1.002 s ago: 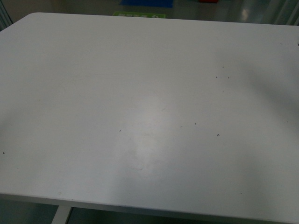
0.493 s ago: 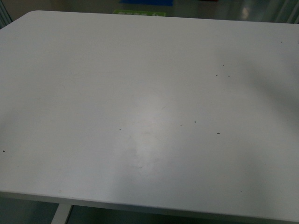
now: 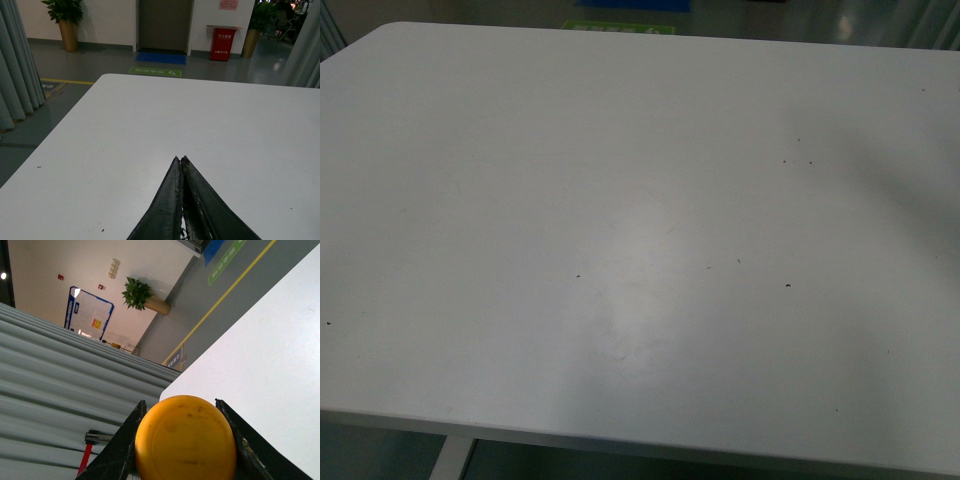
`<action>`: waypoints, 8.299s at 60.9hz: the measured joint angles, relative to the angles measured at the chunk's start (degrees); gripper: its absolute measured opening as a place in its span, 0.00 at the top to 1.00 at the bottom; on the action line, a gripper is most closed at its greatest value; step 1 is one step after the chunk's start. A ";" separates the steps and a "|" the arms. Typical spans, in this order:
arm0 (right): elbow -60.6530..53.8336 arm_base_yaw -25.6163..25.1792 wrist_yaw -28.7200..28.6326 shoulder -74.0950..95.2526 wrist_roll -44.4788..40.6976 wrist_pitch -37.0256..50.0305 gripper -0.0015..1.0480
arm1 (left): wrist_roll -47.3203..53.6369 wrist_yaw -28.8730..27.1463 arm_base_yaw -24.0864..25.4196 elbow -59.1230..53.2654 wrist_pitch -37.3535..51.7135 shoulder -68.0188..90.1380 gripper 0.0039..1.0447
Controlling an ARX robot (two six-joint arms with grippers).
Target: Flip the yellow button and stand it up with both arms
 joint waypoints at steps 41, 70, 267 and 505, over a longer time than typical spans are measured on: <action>11.23 -15.34 9.94 16.44 -41.24 2.54 0.67 | 0.13 0.00 0.02 0.00 0.00 0.00 0.06; 17.53 -23.54 9.03 27.52 -71.08 1.75 0.67 | 0.13 0.00 0.00 0.00 -0.02 0.00 0.06; 9.40 -23.17 -0.66 18.67 -53.66 -4.50 0.07 | 0.13 0.00 0.00 0.00 -0.04 0.00 0.06; -41.07 -11.74 6.95 -74.27 -61.79 -29.35 0.07 | 0.15 0.00 0.00 0.00 -0.04 -0.04 0.06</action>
